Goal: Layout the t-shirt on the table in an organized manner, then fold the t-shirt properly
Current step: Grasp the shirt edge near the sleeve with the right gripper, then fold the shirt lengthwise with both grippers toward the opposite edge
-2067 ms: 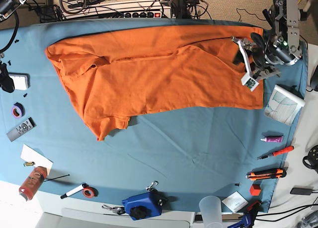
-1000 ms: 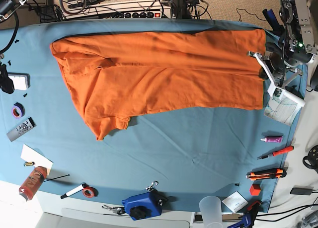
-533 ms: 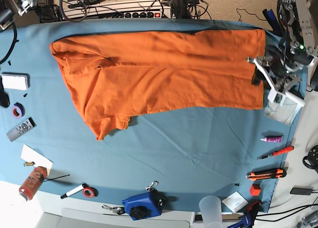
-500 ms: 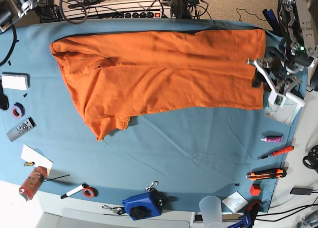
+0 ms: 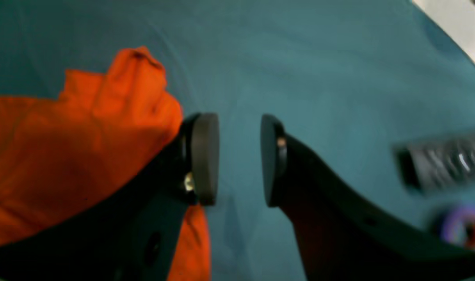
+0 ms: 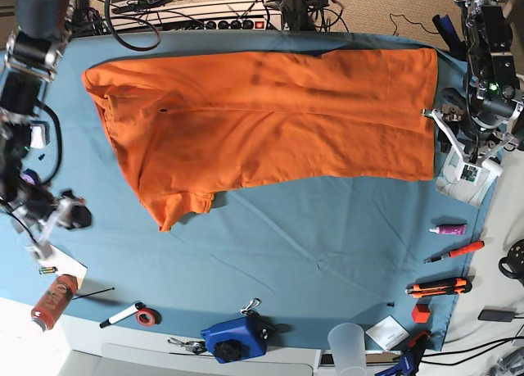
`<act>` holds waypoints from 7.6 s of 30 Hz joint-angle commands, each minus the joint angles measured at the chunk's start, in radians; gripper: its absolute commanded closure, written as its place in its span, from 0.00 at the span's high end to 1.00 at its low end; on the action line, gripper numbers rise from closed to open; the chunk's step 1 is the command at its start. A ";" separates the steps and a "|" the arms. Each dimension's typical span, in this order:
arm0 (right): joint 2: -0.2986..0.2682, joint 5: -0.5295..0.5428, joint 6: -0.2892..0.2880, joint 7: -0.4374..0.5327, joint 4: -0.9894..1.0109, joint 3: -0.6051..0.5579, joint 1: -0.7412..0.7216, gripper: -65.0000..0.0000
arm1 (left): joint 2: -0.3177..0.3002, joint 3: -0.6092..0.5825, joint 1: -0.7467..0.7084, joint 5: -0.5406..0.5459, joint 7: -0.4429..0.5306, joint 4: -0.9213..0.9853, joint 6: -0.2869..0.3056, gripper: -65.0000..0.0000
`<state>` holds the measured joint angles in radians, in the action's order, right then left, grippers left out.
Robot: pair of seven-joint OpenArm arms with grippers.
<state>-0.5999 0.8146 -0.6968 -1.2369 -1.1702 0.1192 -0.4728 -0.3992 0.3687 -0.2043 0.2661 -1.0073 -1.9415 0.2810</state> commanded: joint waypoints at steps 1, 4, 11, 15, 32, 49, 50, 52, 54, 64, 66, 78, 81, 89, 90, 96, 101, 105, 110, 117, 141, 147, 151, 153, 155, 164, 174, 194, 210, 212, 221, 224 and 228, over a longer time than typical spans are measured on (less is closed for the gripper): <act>0.002 0.017 -0.001 0.028 -0.013 -0.018 -0.041 0.28 | -0.014 0.008 0.008 -0.001 0.021 -0.014 -0.001 0.42; 0.078 -0.046 -0.001 0.047 -0.012 -0.078 -0.063 0.28 | -0.014 0.008 0.008 -0.001 0.021 -0.014 -0.001 0.42; 0.242 -0.296 0.054 0.129 0.024 -0.133 -0.059 0.28 | -0.014 0.008 0.008 -0.001 0.021 -0.014 -0.001 0.42; 0.278 -0.383 0.067 0.188 0.096 -0.134 -0.059 0.27 | -0.014 0.008 0.007 -0.001 0.021 -0.014 -0.001 0.42; 0.289 -0.364 0.066 0.058 -0.058 -0.064 -0.090 0.00 | -0.013 0.008 0.006 0.026 0.021 -0.014 -0.002 0.42; 0.284 -0.306 0.062 0.025 -0.495 0.112 0.374 0.00 | -0.014 0.008 0.004 0.025 0.020 -0.014 -0.038 0.42; 0.284 -0.307 0.049 0.024 -0.495 0.111 0.388 0.00 | -0.013 0.008 0.004 0.026 0.020 -0.014 -0.038 0.42; 0.284 -0.306 0.011 0.013 -0.495 0.111 0.405 0.05 | -0.014 0.008 0.004 0.025 0.019 -0.014 -0.038 0.42; 0.284 -0.299 0.011 -0.006 -0.495 0.111 0.410 0.26 | -0.014 0.008 0.005 0.024 -0.009 -0.014 -0.038 0.42; 0.290 0.111 0.007 -0.122 -0.758 0.237 0.404 0.36 | -0.014 0.142 -0.013 0.000 -0.115 -0.020 -0.105 0.42; 0.290 0.096 0.005 -0.123 -0.838 0.264 0.404 0.36 | -0.014 0.217 -0.029 0.002 -0.113 -0.023 -0.103 0.42; 0.290 -0.299 0.066 0.028 -0.690 0.112 0.403 0.35 | -0.014 0.426 -0.045 0.480 -0.099 -0.023 0.151 0.42; 0.290 -0.427 0.098 0.101 -0.629 0.018 0.403 0.35 | -0.014 0.426 -0.045 0.513 -0.092 -0.023 0.171 0.42; 0.290 -0.573 0.295 0.101 -0.595 -0.105 0.401 0.35 | -0.014 0.426 -0.045 0.513 -0.093 -0.023 0.177 0.42; 0.290 -0.573 0.316 0.097 -0.595 -0.111 0.401 0.35 | -0.014 0.426 -0.045 0.513 -0.093 -0.023 0.177 0.42; 0.290 -0.629 0.382 0.083 -0.595 -0.119 0.401 0.14 | -0.013 0.426 -0.045 0.524 -0.093 -0.023 0.177 0.36; 0.290 -0.629 0.352 0.082 -0.595 -0.119 0.401 0.00 | -0.013 0.426 -0.045 0.524 -0.093 -0.023 0.177 0.28; 0.290 -0.629 0.331 0.056 -0.640 -0.118 0.402 0.00 | -0.013 0.426 -0.045 0.524 -0.092 -0.023 0.177 0.15; 0.290 -0.628 0.331 0.032 -0.800 -0.118 0.413 0.00 | -0.013 0.425 -0.045 0.525 -0.091 -0.022 0.177 0.01; 0.290 -0.629 0.331 0.024 -0.841 -0.118 0.428 0.00 | -0.008 0.414 -0.045 0.529 -0.023 -0.022 0.177 0.00; 0.289 -0.658 0.327 0.008 -0.840 -0.118 0.457 0.00 | -0.158 -0.321 0.459 0.159 0.042 0.551 0.244 0.36; 0.289 -0.658 0.327 0.011 -0.839 -0.118 0.457 0.00 | -0.158 -0.321 0.467 0.318 -0.159 0.581 0.316 0.36; 0.289 -0.658 0.327 0.012 -0.839 -0.118 0.457 0.00 | -0.158 -0.321 0.459 0.383 -0.180 0.580 0.318 0.32; 0.289 -0.659 0.327 0.016 -0.838 -0.117 0.457 0.00 | -0.158 -0.320 0.459 0.381 -0.151 0.580 0.290 0.17; 0.289 -0.679 0.327 0.056 -0.832 -0.117 0.456 0.00 | -0.158 -0.320 0.460 0.381 -0.103 0.580 0.253 0.00; 0.268 -0.789 0.293 0.293 -0.606 -0.117 0.375 0.00 | -0.167 -0.320 0.508 0.261 0.013 0.580 0.113 0.00; 0.267 -0.658 0.274 0.227 -0.536 -0.117 0.138 0.00 | -0.169 -0.320 0.587 0.261 -0.013 0.580 0.103 0.00; 0.267 -0.515 0.260 0.008 -0.885 -0.048 0.413 0.00 | -0.245 -0.001 0.284 0.622 -0.261 0.413 0.140 0.00; 0.268 -0.379 0.192 -0.017 -0.932 0.236 0.736 0.00 | -0.119 0.082 -0.005 0.641 -0.257 0.230 0.172 0.00; 0.268 -0.313 0.157 -0.017 -0.932 0.268 0.768 0.00 | -0.105 0.082 -0.014 0.621 -0.257 0.229 0.172 0.00; 0.271 -0.310 0.146 -0.015 -0.930 0.275 0.806 0.00 | -0.097 0.082 -0.015 0.579 -0.256 0.229 0.158 0.00; 0.274 -0.310 0.147 -0.018 -0.930 0.275 0.806 0.00 | -0.098 0.082 -0.015 0.563 -0.258 0.229 0.158 0.00; 0.273 -0.304 0.130 -0.073 -0.930 0.275 0.805 0.00 | -0.105 0.082 -0.023 0.561 -0.261 0.229 0.160 0.28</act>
<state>-0.3149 0.5034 -0.5678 -1.3201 -2.0861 0.3870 0.3351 -0.4824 0.4408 -0.2295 0.8230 -1.2713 -1.6970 0.4446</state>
